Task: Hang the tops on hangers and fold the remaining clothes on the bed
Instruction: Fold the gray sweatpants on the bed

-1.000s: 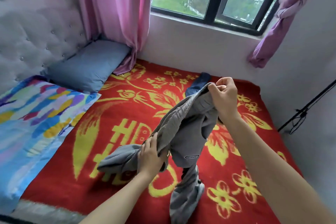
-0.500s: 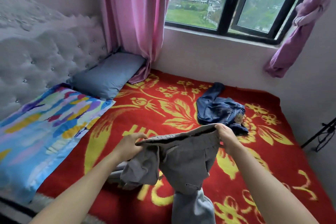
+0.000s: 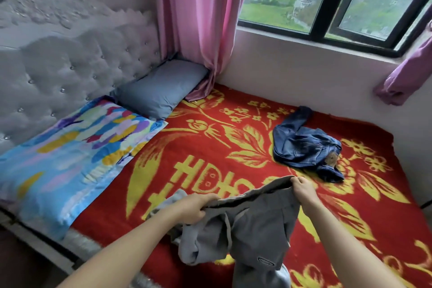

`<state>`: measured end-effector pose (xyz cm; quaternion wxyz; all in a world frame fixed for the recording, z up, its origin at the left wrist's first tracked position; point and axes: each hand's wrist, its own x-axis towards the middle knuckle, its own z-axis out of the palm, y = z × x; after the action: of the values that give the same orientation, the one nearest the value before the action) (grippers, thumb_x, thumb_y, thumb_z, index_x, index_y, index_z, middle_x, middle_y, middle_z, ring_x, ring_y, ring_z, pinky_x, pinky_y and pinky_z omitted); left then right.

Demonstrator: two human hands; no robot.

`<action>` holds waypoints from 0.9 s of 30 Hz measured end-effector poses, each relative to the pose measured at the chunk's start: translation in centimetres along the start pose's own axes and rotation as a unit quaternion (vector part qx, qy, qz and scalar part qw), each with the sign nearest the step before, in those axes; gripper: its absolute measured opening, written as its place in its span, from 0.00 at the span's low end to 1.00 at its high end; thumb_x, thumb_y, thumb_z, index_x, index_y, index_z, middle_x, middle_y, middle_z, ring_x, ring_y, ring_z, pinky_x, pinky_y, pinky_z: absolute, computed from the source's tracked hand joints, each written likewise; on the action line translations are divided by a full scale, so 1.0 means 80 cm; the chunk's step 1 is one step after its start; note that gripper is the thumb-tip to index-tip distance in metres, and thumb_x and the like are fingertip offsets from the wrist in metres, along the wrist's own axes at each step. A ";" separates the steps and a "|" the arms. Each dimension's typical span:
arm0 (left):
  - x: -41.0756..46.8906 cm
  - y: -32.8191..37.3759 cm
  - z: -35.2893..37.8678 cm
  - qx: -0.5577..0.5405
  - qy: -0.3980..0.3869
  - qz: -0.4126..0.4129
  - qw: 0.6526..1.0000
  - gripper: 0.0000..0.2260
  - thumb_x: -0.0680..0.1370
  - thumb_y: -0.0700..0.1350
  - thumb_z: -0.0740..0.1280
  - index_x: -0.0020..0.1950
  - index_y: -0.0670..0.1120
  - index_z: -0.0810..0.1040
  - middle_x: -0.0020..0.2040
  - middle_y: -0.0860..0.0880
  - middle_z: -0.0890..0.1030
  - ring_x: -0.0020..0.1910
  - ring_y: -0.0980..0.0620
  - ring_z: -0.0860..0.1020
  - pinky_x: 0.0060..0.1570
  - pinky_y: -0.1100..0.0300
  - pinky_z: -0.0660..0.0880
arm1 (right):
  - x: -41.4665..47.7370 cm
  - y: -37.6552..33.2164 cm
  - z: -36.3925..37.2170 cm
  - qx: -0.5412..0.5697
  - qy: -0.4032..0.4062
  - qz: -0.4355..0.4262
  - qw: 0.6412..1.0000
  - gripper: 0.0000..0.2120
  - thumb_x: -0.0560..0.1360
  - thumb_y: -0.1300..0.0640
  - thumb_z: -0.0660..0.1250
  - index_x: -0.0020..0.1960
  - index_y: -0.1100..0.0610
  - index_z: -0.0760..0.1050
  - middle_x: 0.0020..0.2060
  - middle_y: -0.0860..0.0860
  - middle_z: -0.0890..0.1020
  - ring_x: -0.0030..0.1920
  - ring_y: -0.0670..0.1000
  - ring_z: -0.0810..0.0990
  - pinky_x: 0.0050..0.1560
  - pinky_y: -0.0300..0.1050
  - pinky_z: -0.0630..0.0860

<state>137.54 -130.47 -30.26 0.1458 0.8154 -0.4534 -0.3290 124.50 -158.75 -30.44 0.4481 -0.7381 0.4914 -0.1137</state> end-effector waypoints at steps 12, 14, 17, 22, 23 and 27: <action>-0.058 -0.281 -0.182 -0.324 0.146 0.019 0.934 0.24 0.70 0.33 0.62 0.65 0.49 0.71 0.58 0.51 0.76 0.50 0.68 0.76 0.49 0.72 0.71 | 0.011 -0.343 0.281 -0.028 -0.013 -0.176 0.984 0.11 0.79 0.60 0.56 0.47 0.65 0.75 0.42 0.57 0.75 0.44 0.54 0.71 0.42 0.47 0.65; -0.087 -0.347 -0.253 -0.381 0.263 -0.006 0.887 0.24 0.66 0.34 0.65 0.62 0.46 0.72 0.56 0.49 0.77 0.46 0.65 0.77 0.47 0.73 0.72 | 0.005 -0.447 0.364 0.074 -0.060 -0.213 0.972 0.12 0.78 0.61 0.59 0.56 0.66 0.75 0.48 0.57 0.76 0.49 0.52 0.72 0.51 0.47 0.70; -0.112 -0.459 -0.336 -0.440 0.465 -0.100 0.762 0.20 0.73 0.30 0.67 0.64 0.41 0.72 0.55 0.45 0.76 0.37 0.66 0.79 0.42 0.72 0.75 | -0.024 -0.554 0.451 0.150 -0.175 -0.238 0.944 0.22 0.78 0.54 0.62 0.70 0.57 0.65 0.61 0.54 0.71 0.59 0.50 0.71 0.61 0.44 0.68; -0.133 -0.591 -0.333 -0.459 0.501 -0.255 0.688 0.32 0.77 0.57 0.60 0.75 0.40 0.58 0.69 0.38 0.68 0.67 0.40 0.69 0.64 0.48 0.67 | -0.062 -0.523 0.555 0.028 -0.248 -0.260 0.933 0.27 0.78 0.57 0.63 0.74 0.59 0.58 0.70 0.59 0.65 0.62 0.51 0.67 0.59 0.39 0.64; -0.133 -0.596 -0.311 -0.442 0.479 -0.302 0.696 0.33 0.77 0.58 0.59 0.75 0.41 0.57 0.71 0.38 0.66 0.68 0.39 0.66 0.67 0.47 0.64 | -0.063 -0.492 0.571 -0.006 -0.259 -0.248 0.934 0.27 0.77 0.58 0.64 0.73 0.60 0.59 0.70 0.61 0.65 0.64 0.53 0.68 0.62 0.42 0.64; -0.117 -0.598 -0.199 -0.400 0.367 -0.410 0.733 0.29 0.80 0.50 0.61 0.76 0.41 0.54 0.73 0.35 0.62 0.70 0.37 0.62 0.69 0.49 0.59 | -0.074 -0.365 0.591 -0.145 -0.320 -0.137 0.926 0.27 0.77 0.54 0.64 0.73 0.56 0.60 0.69 0.58 0.65 0.70 0.57 0.64 0.69 0.51 0.62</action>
<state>175.51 -97.49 -40.32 0.4643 0.8461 0.1870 -0.1831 168.54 -124.51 -33.32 0.4501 -0.8520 0.2272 0.1408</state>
